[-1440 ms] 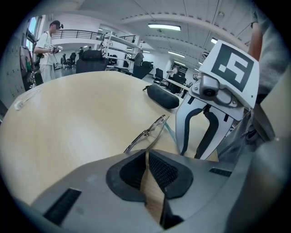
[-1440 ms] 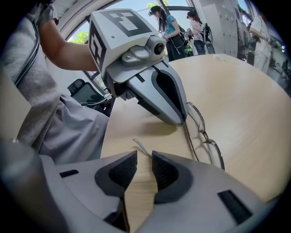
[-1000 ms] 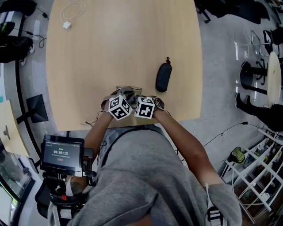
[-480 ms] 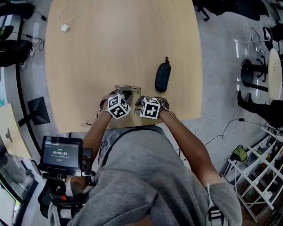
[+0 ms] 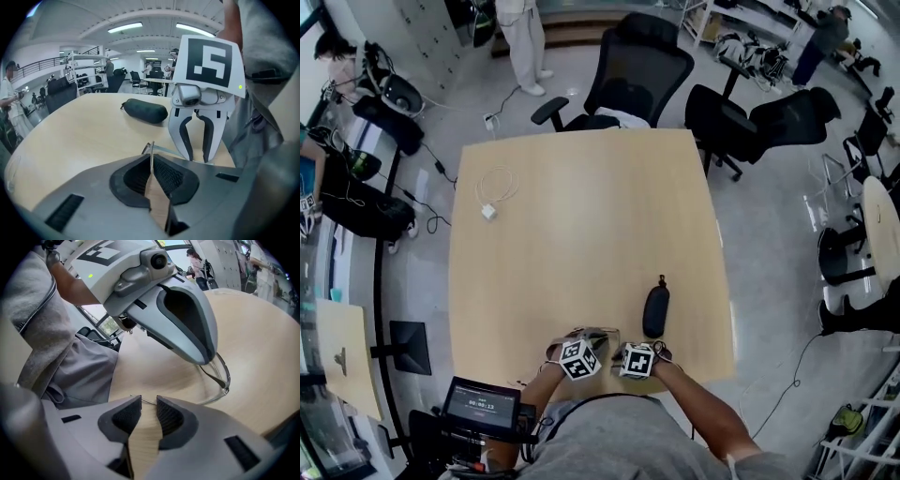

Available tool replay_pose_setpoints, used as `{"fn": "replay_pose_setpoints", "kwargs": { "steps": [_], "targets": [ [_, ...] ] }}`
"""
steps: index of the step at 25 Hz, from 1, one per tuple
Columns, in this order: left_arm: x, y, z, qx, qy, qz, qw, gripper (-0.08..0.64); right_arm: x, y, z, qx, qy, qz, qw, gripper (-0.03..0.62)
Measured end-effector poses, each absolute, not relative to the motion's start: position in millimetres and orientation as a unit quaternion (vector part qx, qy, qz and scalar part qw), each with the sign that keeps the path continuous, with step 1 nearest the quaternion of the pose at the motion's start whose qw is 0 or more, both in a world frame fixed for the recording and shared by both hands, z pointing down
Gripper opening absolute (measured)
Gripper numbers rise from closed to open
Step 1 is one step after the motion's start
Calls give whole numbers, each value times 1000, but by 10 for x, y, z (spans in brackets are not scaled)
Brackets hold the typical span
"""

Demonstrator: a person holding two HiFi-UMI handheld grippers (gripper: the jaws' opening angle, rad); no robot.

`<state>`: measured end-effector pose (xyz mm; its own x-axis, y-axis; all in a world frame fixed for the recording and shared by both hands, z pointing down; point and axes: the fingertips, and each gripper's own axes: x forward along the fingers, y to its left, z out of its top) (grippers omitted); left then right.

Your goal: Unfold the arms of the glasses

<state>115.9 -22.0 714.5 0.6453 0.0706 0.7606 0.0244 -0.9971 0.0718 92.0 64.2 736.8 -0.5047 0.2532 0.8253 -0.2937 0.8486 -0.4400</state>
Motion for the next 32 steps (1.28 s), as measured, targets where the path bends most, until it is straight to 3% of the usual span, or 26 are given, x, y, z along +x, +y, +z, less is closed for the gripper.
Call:
{"fn": "replay_pose_setpoints", "kwargs": {
  "steps": [12,17,23,26,32],
  "targets": [
    [1309,-151,7307,833,75,517,-180,8,1000,601,7247,25,-818,280,502,103],
    [1242,-409,7454,818,53,537,-197,6,1192,261,7360,50,-799,246,546,103],
    [1109,-310,7375,831,87,534,-125,6,854,213,7042,43,-834,289,468,101],
    [972,-138,7447,831,114,535,-101,6,855,306,7158,46,-831,297,468,101],
    [1164,-312,7178,846,79,503,-158,7,906,326,7157,34,-827,290,480,101]
  ]
}}
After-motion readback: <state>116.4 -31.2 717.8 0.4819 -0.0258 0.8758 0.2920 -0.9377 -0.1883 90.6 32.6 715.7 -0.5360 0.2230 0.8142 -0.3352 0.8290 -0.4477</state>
